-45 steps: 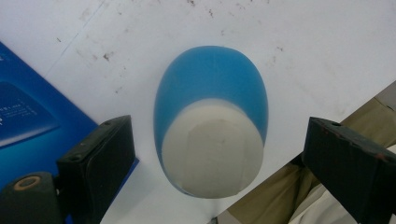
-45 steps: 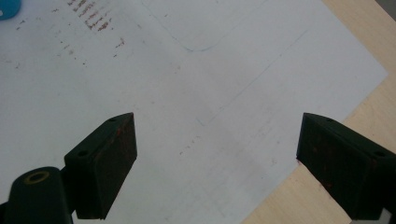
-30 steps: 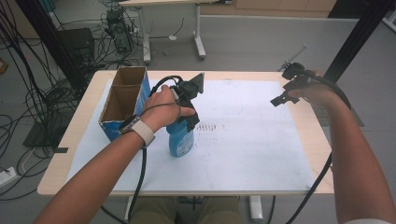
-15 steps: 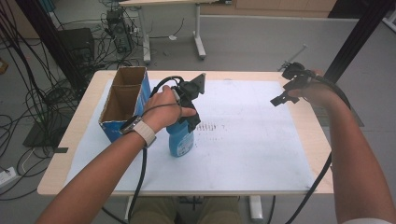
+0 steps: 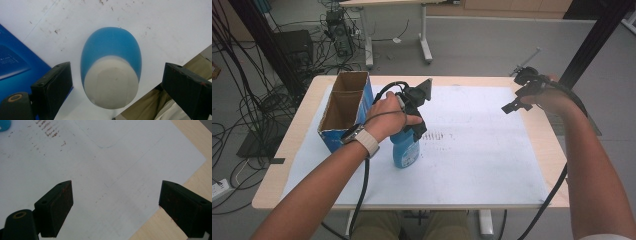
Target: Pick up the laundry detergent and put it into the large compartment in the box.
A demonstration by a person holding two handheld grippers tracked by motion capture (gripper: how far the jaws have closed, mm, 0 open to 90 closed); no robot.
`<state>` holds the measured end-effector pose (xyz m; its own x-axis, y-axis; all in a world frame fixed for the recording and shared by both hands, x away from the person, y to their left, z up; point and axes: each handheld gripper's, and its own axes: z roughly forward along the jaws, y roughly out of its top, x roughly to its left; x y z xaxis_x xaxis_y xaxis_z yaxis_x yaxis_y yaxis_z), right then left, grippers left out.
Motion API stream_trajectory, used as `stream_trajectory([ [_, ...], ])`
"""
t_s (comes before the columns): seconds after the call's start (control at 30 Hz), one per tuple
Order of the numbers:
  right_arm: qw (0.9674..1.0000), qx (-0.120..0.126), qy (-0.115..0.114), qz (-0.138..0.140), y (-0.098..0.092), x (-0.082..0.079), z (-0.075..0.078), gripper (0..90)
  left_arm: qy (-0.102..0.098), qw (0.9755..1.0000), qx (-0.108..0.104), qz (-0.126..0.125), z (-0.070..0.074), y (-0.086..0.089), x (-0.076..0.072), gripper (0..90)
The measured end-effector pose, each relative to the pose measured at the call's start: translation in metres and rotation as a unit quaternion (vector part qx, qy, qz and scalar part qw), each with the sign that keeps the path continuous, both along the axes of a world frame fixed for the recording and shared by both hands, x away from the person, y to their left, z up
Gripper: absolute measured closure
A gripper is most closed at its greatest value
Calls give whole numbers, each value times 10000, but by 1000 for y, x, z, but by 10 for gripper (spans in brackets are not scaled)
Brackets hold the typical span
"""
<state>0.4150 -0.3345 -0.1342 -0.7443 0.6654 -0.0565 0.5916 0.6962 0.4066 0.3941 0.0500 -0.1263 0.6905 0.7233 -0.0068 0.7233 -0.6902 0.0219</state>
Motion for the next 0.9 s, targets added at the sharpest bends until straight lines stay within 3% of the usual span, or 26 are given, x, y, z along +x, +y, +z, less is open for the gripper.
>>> stream_trajectory([
  [0.9,10000,16,27,4,-1,2,-3,123,9,10000,15,5,0,0,1,100],
])
